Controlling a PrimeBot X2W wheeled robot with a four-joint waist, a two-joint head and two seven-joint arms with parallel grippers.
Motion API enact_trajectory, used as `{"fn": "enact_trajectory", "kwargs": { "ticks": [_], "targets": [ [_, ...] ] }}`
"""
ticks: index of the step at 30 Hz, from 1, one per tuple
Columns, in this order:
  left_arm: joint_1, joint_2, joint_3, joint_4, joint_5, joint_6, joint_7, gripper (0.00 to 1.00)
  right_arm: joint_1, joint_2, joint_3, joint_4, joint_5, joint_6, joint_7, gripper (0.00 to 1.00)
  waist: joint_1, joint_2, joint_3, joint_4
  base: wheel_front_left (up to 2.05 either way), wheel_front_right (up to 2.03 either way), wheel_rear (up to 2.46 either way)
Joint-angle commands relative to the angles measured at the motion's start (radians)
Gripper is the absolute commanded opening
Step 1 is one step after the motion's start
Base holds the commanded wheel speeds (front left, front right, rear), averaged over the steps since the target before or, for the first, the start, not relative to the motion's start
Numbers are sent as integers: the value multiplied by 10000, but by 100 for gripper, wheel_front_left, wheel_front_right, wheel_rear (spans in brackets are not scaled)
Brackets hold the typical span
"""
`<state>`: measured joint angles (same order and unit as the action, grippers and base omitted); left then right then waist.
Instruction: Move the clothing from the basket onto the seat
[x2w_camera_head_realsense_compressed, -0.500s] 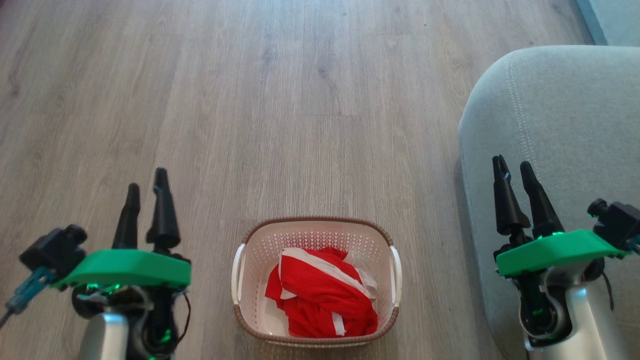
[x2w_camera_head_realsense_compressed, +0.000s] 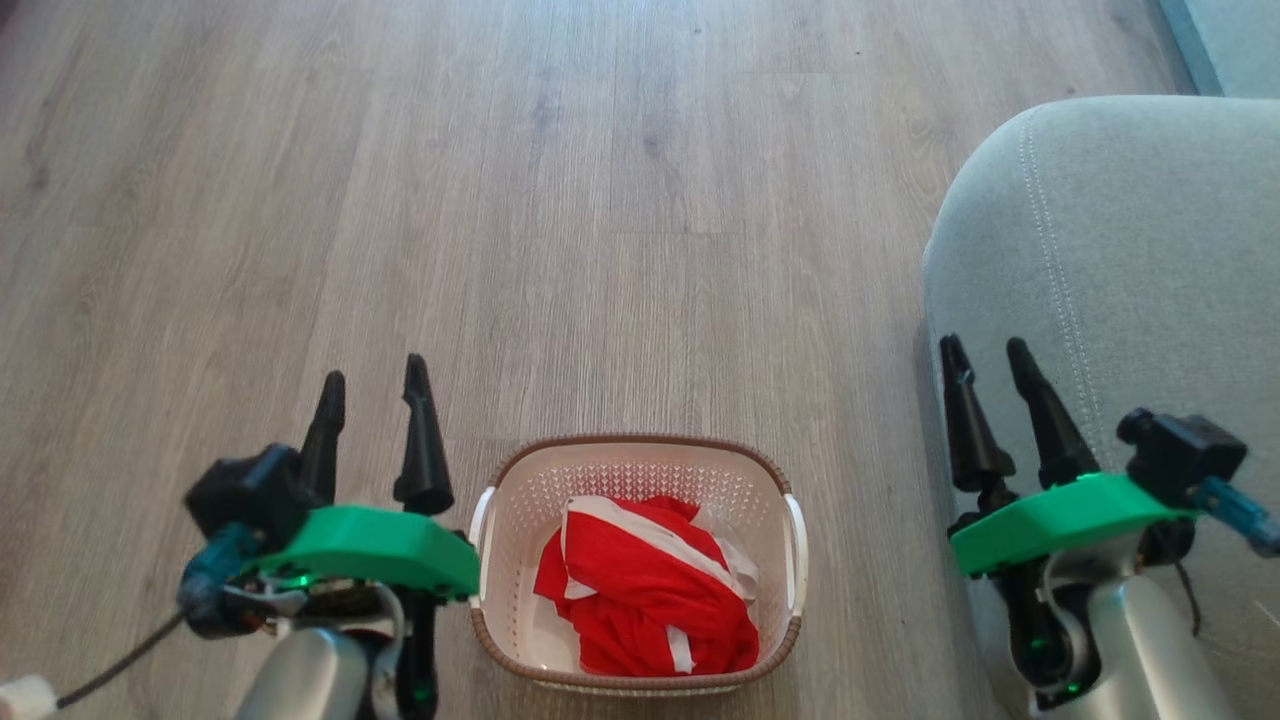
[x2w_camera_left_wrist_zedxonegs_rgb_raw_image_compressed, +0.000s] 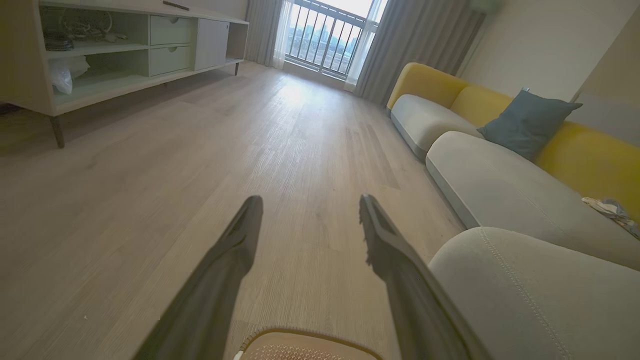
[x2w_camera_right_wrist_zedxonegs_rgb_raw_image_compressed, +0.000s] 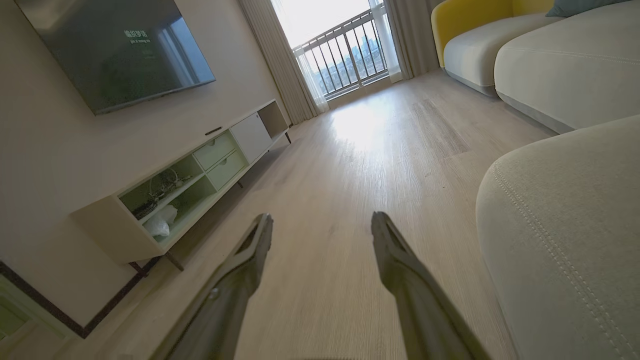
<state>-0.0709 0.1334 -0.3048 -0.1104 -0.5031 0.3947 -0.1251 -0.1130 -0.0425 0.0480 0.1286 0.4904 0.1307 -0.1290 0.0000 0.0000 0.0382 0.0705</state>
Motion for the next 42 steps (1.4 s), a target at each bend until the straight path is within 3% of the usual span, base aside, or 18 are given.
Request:
{"fn": "enact_trajectory", "kwargs": {
  "ticks": [1, 5, 9, 17, 33, 42],
  "targets": [
    [-630, 192, 48, -393, 309, 211, -157, 100, -538, -146, 260, -266, -298, 0, -126, 100, 0, 0, -5, 6, 0, 0, 0],
    [-655, 466, -582, -142, 624, 793, -277, 100, -507, -135, 386, 364, -471, 0, -245, 100, 0, 0, -42, 32, 0, 0, 0],
    [-581, 524, -876, 206, 783, 1082, -396, 100, -548, -106, 350, 1069, -587, 0, -364, 100, 0, 0, -85, 63, 0, 0, 0],
    [-390, 324, -816, 718, 1483, 769, -635, 100, -700, -73, 423, 1562, -1275, 0, -601, 100, 0, 0, -124, 124, 0, 0, 0],
    [-73, -225, -395, 671, 3322, 544, -1114, 100, -877, -74, 666, 1833, -2774, 0, -1077, 100, 0, 0, -137, 246, 0, 0, 0],
    [75, -635, 164, 1043, 4200, -404, -1367, 100, -1065, -79, 826, 2268, -3338, 0, -1328, 100, 0, 0, -118, 273, 0, 0, 0]
  ]
}}
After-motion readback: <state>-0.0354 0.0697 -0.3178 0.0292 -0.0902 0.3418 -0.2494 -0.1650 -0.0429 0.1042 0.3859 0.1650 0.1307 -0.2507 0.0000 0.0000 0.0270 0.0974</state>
